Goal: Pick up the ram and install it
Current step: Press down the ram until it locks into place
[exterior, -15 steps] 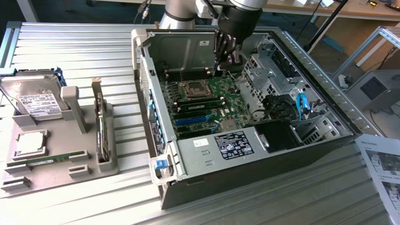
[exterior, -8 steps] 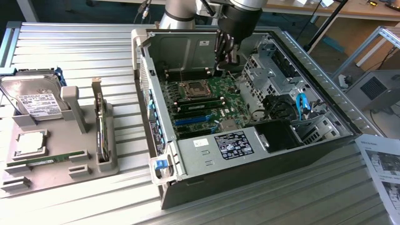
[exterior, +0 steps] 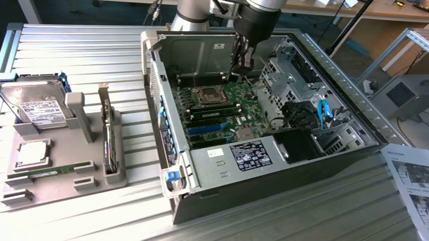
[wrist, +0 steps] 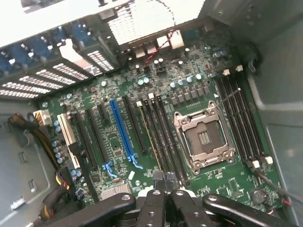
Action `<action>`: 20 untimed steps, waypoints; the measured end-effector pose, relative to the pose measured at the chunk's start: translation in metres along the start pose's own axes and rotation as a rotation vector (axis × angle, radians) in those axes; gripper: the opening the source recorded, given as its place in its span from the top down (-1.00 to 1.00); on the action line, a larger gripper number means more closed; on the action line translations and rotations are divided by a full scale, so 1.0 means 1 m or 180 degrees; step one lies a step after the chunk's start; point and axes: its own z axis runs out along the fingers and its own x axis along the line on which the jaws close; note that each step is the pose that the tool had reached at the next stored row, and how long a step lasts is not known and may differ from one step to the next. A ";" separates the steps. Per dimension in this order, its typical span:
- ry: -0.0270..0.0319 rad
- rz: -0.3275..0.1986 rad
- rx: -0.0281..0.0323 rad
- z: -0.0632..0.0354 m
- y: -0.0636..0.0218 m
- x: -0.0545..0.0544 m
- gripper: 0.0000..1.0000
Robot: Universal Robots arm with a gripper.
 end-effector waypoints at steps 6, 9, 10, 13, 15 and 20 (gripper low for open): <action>-0.0003 0.0267 -0.0006 0.0001 0.0000 0.000 0.79; -0.0005 0.0389 -0.0009 0.0002 0.0000 0.000 0.79; -0.0006 0.0443 -0.0011 0.0002 0.0000 0.000 0.79; -0.0009 0.0657 -0.0016 0.0003 0.0000 0.000 0.79; -0.0011 0.0786 -0.0019 0.0004 0.0000 0.000 0.79; -0.0015 0.1139 -0.0027 0.0004 0.0000 0.000 0.79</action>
